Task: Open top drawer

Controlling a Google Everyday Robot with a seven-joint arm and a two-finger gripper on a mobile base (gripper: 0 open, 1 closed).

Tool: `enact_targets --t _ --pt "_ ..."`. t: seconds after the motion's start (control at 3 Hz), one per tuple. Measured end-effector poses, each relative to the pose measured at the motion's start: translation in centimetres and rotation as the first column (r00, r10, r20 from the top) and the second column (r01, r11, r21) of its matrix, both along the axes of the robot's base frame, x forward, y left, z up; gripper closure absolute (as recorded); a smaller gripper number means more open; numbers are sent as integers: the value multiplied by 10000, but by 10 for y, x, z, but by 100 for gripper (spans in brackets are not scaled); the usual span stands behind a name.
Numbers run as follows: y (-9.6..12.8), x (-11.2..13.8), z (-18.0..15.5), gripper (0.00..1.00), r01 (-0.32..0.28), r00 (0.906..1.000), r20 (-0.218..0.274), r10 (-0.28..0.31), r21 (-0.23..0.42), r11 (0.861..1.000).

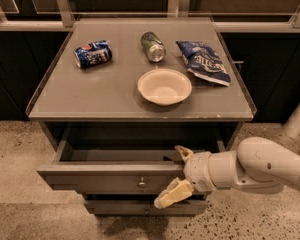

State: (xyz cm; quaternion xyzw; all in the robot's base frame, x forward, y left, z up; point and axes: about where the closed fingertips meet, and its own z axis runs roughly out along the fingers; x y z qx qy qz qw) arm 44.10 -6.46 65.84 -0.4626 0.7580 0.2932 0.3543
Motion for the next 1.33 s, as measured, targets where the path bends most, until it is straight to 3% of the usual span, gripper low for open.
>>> enact_targets --t 1.0,1.33 --pt "-3 -8 3 0 132 9998 -132 -131 98 9999" --pt "-9 -34 4 0 467 9982 -393 -460 177 9988"
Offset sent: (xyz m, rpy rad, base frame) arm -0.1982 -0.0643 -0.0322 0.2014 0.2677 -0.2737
